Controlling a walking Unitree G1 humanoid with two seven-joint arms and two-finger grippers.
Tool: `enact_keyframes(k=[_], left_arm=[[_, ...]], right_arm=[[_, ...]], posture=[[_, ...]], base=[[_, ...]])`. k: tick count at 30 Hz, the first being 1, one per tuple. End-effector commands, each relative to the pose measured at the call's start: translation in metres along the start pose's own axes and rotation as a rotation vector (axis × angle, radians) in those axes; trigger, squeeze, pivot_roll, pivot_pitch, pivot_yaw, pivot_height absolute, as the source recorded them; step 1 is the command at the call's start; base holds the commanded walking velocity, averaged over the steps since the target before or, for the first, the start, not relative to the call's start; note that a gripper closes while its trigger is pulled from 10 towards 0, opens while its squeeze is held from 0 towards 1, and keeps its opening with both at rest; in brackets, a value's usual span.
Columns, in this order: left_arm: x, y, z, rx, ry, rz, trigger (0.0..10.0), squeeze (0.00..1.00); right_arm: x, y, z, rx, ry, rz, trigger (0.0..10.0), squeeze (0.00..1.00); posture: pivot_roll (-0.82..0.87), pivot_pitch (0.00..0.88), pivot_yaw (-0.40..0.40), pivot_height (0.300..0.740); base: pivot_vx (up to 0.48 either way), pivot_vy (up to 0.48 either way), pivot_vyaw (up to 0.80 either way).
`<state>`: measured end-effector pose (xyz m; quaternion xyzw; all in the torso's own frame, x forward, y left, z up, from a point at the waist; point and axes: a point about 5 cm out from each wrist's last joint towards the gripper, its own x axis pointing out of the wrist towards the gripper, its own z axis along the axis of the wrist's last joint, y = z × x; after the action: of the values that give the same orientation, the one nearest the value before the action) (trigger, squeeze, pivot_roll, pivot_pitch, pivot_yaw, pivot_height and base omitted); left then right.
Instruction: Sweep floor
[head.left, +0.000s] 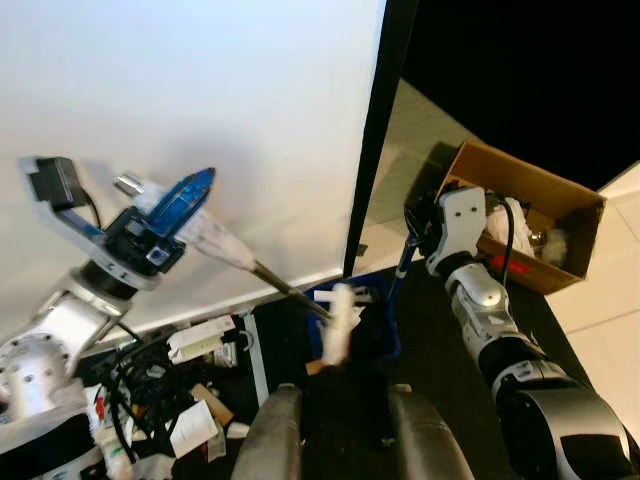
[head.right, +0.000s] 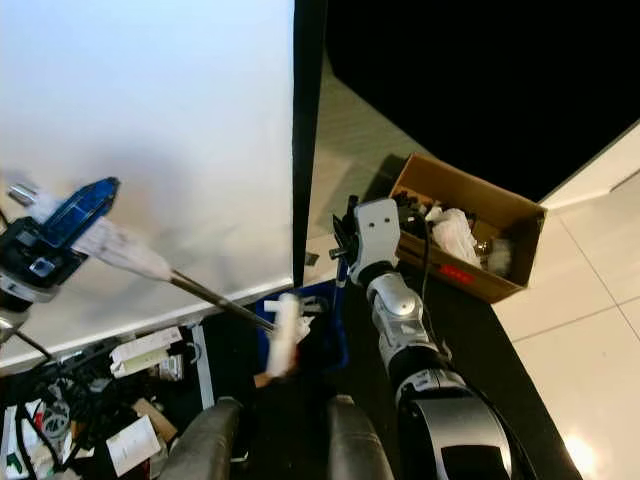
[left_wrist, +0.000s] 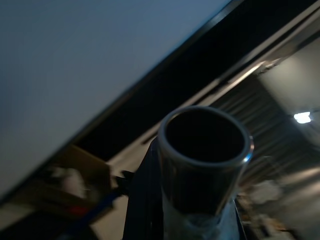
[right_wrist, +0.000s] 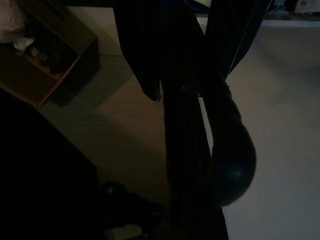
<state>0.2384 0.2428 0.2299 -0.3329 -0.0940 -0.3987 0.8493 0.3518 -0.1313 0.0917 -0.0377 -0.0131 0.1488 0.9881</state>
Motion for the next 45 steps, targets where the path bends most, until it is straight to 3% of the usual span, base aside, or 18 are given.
enact_keyframes(k=[1, 3, 6, 9, 15, 19, 20, 22, 30, 34, 45], left_arm=[[-0.006, -0.004, 0.008, 0.113, 0.035, 0.086, 10.0, 0.00], [-0.013, 0.008, -0.002, 0.203, 0.141, 0.284, 10.0, 0.00], [-0.016, 0.015, -0.012, 0.222, 0.183, 0.358, 10.0, 0.00], [-0.016, 0.025, -0.039, 0.207, 0.211, 0.503, 10.0, 0.00], [-0.009, 0.031, -0.064, 0.209, 0.243, 0.621, 10.0, 0.00], [-0.009, 0.034, -0.067, 0.217, 0.255, 0.646, 10.0, 0.00], [-0.012, 0.040, -0.067, 0.230, 0.284, 0.713, 10.0, 0.00], [-0.013, 0.043, -0.066, 0.236, 0.289, 0.732, 10.0, 0.00], [-0.018, 0.055, -0.060, 0.302, 0.272, 0.835, 10.0, 0.00], [-0.021, 0.064, -0.063, 0.379, 0.304, 0.904, 10.0, 0.00], [-0.023, 0.073, -0.062, 0.404, 0.312, 0.982, 10.0, 0.00]], right_arm=[[-0.020, 0.010, -0.042, 0.066, 0.211, 0.018, 10.0, 0.00], [-0.020, 0.010, -0.042, 0.066, 0.216, 0.021, 10.0, 0.00], [-0.020, 0.009, -0.042, 0.065, 0.219, 0.023, 10.0, 0.00], [-0.020, 0.007, -0.043, 0.089, 0.225, 0.024, 10.0, 0.00], [-0.019, 0.004, -0.041, 0.125, 0.218, 0.026, 10.0, 0.00], [-0.019, 0.002, -0.040, 0.136, 0.210, 0.026, 10.0, 0.00], [-0.019, -0.002, -0.038, 0.169, 0.189, 0.029, 10.0, 0.00], [-0.020, -0.004, -0.037, 0.182, 0.179, 0.030, 10.0, 0.00], [-0.020, -0.011, -0.032, 0.246, 0.125, 0.029, 10.0, 0.00], [-0.017, -0.015, -0.022, 0.265, 0.057, 0.043, 10.0, 0.00], [-0.016, -0.032, -0.003, 0.284, -0.049, 0.053, 10.0, 0.00]], posture=[[0.12, 0.178, 0.070, 0.740], [0.13, 0.166, 0.069, 0.740], [0.14, 0.160, 0.066, 0.740], [0.14, 0.144, 0.065, 0.740], [0.14, 0.127, 0.074, 0.740], [0.14, 0.127, 0.074, 0.740], [0.14, 0.124, 0.079, 0.740], [0.14, 0.122, 0.081, 0.740], [0.13, 0.120, 0.085, 0.740], [0.11, 0.115, 0.074, 0.740], [0.09, 0.106, 0.052, 0.740]], base=[[0.000, 0.000, 0.00], [0.000, 0.000, 0.00], [0.000, 0.000, 0.00], [0.000, 0.000, 0.00], [0.000, 0.000, 0.00], [0.000, 0.000, 0.00], [0.000, 0.000, 0.00], [0.000, 0.000, 0.00], [0.000, 0.000, 0.00], [0.000, 0.000, 0.00], [0.000, 0.000, 0.00]])
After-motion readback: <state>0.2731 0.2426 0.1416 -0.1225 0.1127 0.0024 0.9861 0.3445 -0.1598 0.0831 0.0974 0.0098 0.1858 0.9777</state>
